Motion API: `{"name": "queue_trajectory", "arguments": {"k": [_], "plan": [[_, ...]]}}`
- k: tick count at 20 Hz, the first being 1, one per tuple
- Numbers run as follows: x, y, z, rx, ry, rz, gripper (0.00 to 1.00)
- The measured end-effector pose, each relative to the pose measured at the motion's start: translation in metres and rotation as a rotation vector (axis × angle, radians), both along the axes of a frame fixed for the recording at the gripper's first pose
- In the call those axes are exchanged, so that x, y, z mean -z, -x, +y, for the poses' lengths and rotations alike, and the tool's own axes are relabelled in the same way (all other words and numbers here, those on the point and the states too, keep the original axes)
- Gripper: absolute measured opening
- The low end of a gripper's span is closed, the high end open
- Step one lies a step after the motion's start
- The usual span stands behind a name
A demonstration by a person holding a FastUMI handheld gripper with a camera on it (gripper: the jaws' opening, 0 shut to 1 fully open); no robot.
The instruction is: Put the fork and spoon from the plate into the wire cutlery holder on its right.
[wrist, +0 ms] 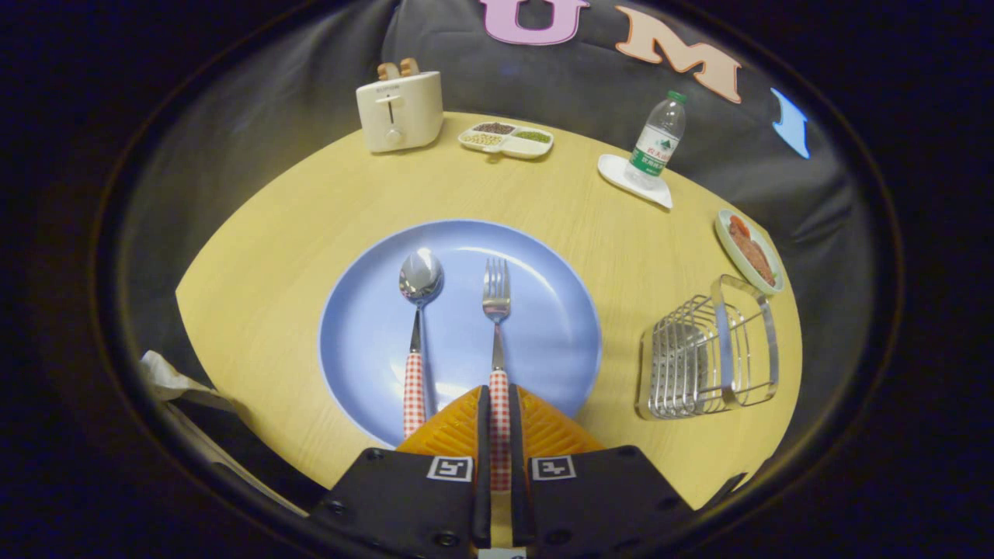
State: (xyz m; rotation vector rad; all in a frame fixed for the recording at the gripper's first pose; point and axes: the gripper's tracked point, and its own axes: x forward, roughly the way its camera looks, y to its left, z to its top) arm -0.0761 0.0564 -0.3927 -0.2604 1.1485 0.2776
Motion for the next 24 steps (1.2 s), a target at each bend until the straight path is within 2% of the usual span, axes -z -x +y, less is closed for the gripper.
{"name": "queue_trajectory", "arguments": {"k": [5, 12, 18, 24], "plan": [[-0.028, -0.002, -0.006, 0.010, -0.072, 0.047, 0.13], [-0.080, -0.015, -0.039, -0.035, -0.070, 0.054, 0.13], [-0.116, -0.033, -0.098, -0.046, -0.001, 0.070, 0.13], [-0.132, -0.035, -0.142, -0.127, 0.103, 0.131, 0.13]]}}
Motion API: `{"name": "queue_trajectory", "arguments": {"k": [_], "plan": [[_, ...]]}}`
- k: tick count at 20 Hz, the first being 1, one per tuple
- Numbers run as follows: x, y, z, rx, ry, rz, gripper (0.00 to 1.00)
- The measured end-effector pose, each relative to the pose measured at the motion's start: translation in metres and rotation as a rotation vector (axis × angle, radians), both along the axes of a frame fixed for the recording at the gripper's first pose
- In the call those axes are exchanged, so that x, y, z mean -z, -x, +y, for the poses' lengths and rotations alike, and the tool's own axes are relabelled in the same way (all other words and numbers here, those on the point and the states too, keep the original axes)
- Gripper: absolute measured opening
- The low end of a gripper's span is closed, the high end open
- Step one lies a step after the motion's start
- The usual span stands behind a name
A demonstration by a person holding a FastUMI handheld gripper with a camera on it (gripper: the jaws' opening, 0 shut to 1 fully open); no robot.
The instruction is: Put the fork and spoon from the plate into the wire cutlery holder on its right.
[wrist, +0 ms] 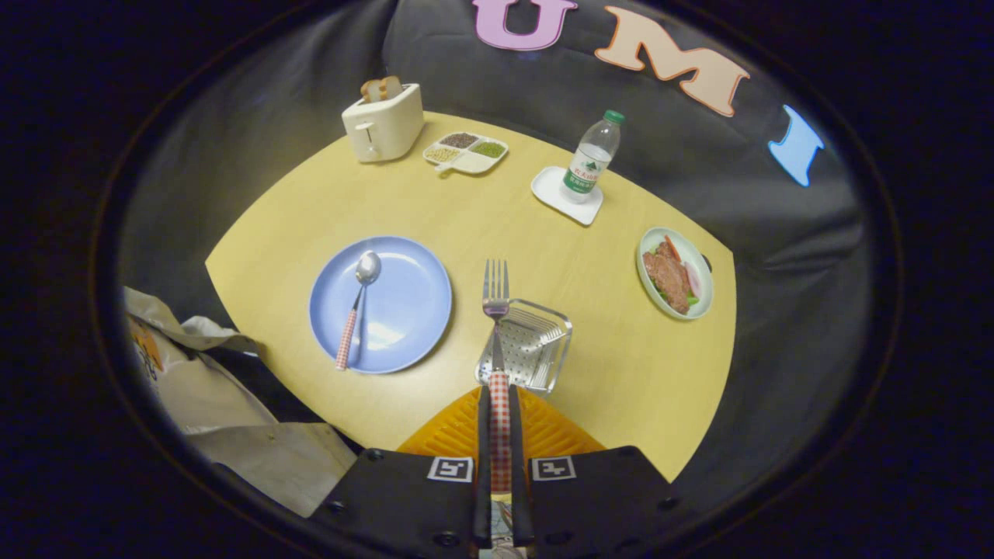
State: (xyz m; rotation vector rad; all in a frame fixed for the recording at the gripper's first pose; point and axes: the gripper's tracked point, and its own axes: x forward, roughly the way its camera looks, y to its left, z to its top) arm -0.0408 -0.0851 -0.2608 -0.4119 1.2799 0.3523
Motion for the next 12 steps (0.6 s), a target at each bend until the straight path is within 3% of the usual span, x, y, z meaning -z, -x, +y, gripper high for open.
{"name": "queue_trajectory", "arguments": {"k": [12], "plan": [[0.020, 0.017, -0.037, -0.134, 0.130, 0.298, 0.13]]}}
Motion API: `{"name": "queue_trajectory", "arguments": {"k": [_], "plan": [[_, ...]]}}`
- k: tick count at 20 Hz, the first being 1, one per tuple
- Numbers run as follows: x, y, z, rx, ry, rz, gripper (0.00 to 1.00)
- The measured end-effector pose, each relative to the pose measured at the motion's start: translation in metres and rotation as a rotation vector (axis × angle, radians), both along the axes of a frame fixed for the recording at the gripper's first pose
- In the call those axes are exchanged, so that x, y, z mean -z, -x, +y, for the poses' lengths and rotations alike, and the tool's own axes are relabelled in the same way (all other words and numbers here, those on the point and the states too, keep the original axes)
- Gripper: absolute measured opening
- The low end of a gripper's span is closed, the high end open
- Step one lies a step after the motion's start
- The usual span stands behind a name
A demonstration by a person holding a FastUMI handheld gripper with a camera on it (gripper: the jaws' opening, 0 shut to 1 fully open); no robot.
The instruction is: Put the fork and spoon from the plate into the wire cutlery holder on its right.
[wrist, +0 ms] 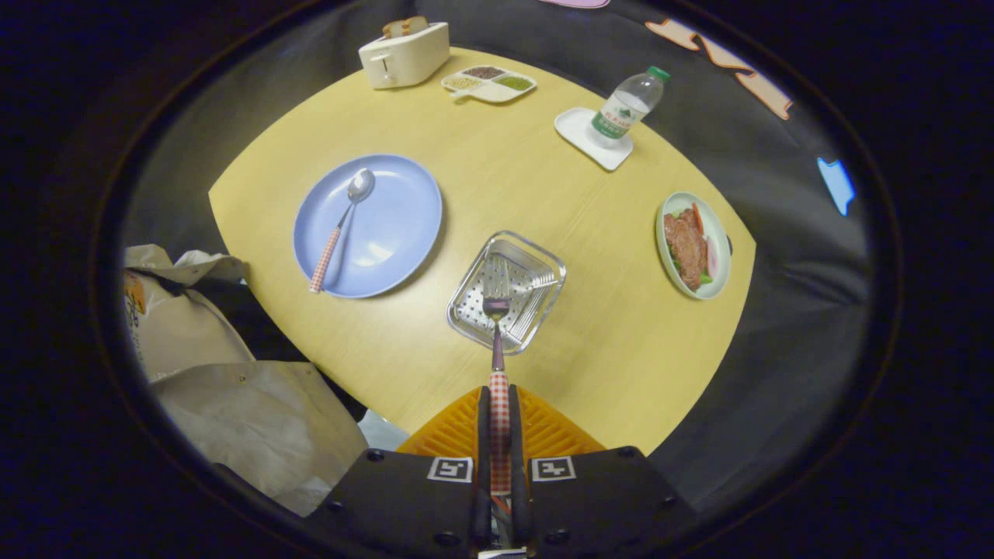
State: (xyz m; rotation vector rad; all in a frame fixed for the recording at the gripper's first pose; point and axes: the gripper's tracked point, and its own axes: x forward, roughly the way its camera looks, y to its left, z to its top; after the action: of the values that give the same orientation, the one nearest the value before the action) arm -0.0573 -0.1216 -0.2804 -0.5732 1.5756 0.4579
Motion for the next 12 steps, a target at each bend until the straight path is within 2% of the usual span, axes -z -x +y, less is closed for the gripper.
{"name": "queue_trajectory", "arguments": {"k": [7, 12], "plan": [[0.017, -0.010, 0.001, -0.066, 0.062, 0.120, 0.13], [0.030, -0.015, 0.005, -0.079, 0.089, 0.163, 0.13]]}}
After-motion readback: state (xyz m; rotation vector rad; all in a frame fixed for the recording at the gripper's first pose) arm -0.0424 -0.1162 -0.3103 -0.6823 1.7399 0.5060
